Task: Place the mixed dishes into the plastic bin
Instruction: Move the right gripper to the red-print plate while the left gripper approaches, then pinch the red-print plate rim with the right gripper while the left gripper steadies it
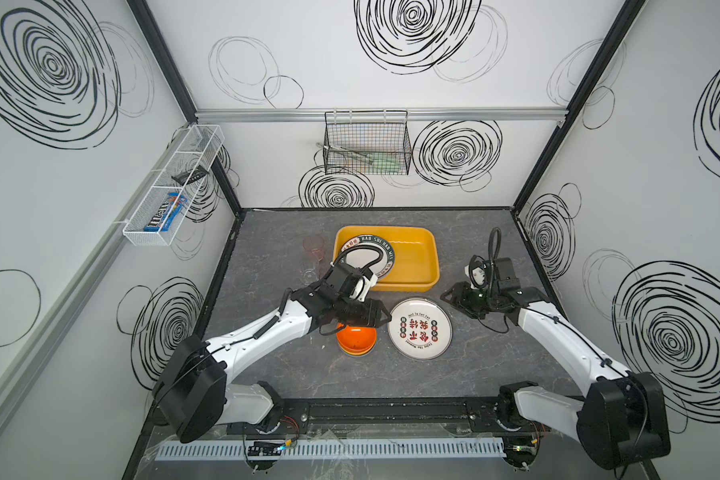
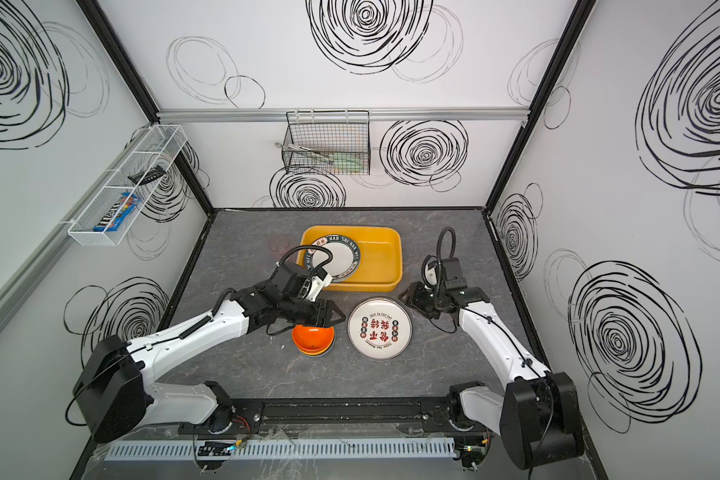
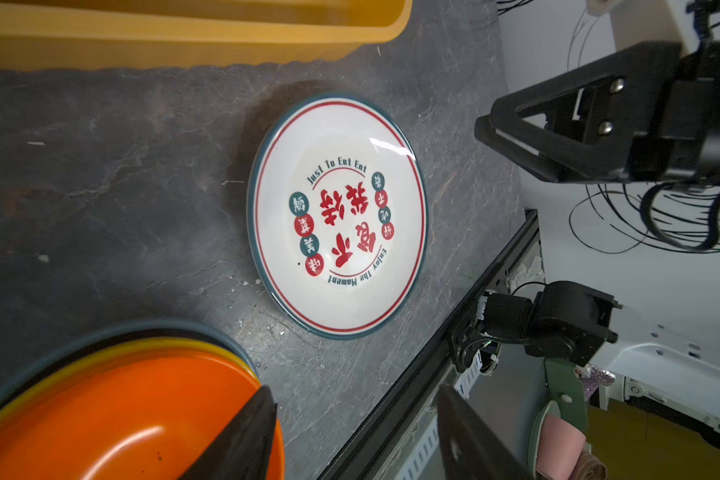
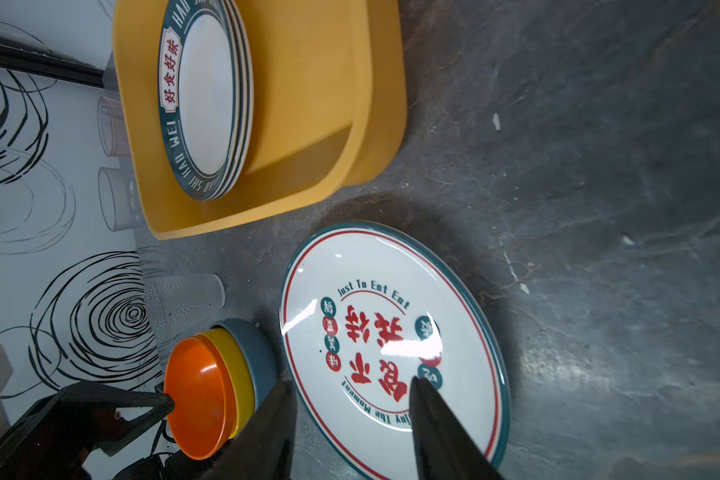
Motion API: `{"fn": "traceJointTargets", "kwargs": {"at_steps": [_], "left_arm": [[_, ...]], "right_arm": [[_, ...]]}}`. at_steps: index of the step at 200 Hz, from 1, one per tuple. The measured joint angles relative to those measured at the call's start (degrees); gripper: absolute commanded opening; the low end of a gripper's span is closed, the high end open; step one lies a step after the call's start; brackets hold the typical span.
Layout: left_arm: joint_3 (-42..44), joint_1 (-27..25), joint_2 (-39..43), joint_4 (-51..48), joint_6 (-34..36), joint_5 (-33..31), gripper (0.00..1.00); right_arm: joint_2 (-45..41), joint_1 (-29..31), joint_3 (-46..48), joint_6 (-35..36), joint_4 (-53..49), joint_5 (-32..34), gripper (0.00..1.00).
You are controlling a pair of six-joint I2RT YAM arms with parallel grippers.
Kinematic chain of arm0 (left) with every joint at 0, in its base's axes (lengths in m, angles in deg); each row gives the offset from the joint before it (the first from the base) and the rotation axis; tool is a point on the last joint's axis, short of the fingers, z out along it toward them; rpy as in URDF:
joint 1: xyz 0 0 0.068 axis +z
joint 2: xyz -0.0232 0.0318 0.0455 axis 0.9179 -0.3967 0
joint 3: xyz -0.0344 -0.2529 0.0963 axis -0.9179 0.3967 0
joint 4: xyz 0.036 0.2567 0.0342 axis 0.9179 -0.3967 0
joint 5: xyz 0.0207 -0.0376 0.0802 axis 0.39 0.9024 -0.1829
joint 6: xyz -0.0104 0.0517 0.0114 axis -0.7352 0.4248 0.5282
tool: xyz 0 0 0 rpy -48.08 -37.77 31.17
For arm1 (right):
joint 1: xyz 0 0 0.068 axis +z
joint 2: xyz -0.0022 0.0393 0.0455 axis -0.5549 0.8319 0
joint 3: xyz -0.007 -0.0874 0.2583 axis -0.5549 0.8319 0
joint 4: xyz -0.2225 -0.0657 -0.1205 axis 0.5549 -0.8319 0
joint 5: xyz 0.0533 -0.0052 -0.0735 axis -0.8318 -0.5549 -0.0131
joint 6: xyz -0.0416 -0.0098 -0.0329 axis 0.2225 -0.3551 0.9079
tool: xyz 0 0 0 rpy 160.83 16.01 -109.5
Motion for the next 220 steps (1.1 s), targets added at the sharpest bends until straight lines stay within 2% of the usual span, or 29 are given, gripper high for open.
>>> {"fn": "traceJointTargets", "kwargs": {"at_steps": [59, 154, 220], "left_arm": [[-1.22, -3.85, -1.88, 0.70, 0.00, -0.90, 0.65], [-1.22, -4.74, -2.54, 1.31, 0.00, -1.29, 0.65], [-1.22, -4.74, -2.56, 1.36, -0.02, -1.60, 0.65]], "right_arm": [[-4.92, -4.68, 9.64, -1.88, 0.07, -2.91, 0.49], [-5.46, -4.76, 19.74, -6.54, 6.40, -6.05, 0.48], [-5.03, -4.24, 22.80, -8.41, 12.04, -6.78, 0.41]]}}
